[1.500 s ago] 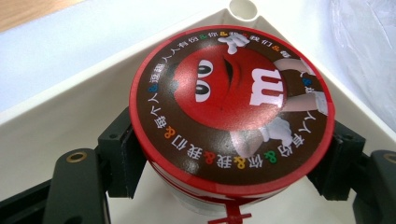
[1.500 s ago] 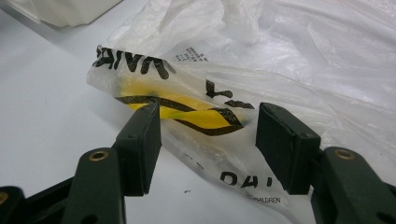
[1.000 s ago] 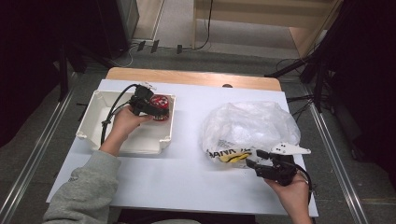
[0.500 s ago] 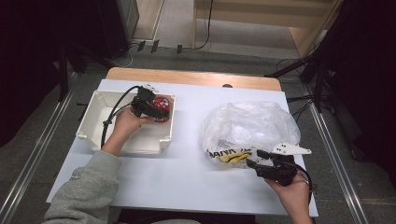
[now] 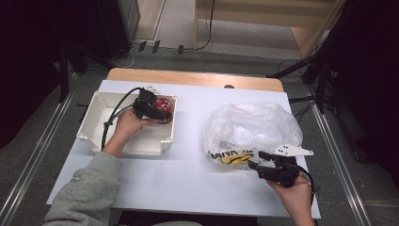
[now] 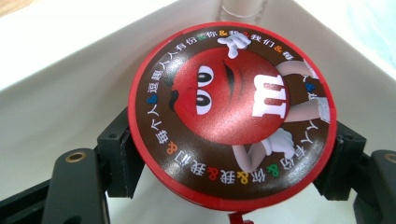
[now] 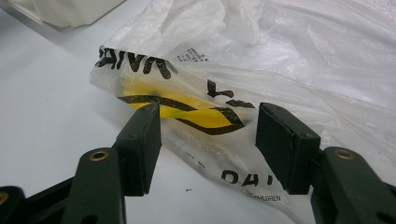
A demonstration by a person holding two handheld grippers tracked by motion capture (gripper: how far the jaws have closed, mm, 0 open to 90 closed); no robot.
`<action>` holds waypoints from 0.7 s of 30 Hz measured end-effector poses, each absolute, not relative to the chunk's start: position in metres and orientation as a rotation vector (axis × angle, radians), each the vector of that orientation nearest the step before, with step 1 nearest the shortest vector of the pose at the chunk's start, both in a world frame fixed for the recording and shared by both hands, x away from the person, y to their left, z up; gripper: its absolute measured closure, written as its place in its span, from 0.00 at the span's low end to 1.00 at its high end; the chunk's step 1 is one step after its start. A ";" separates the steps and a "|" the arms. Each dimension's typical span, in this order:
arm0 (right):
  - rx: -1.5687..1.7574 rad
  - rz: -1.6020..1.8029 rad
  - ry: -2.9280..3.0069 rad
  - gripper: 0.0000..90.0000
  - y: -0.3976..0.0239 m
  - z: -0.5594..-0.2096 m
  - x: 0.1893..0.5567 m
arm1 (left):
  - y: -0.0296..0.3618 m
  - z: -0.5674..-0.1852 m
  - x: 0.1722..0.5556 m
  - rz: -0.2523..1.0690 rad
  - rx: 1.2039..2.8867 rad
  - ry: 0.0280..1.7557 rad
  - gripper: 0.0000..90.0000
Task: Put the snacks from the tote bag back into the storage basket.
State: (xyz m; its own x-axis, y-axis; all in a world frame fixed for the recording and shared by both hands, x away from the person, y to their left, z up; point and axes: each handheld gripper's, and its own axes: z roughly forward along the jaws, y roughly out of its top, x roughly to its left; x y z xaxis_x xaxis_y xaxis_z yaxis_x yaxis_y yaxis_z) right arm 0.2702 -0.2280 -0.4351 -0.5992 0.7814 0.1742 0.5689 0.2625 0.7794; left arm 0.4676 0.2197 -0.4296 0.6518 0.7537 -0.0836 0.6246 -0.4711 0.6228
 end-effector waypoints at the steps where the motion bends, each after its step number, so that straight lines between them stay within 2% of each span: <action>1: 1.255 1.250 2.288 0.47 -0.228 -0.435 0.270 | 0.220 -0.430 0.468 0.267 2.242 1.067 0.29; 21: 1.261 1.252 2.287 0.47 -0.229 -0.436 0.270 | 0.217 -0.435 0.469 0.227 2.258 1.072 0.25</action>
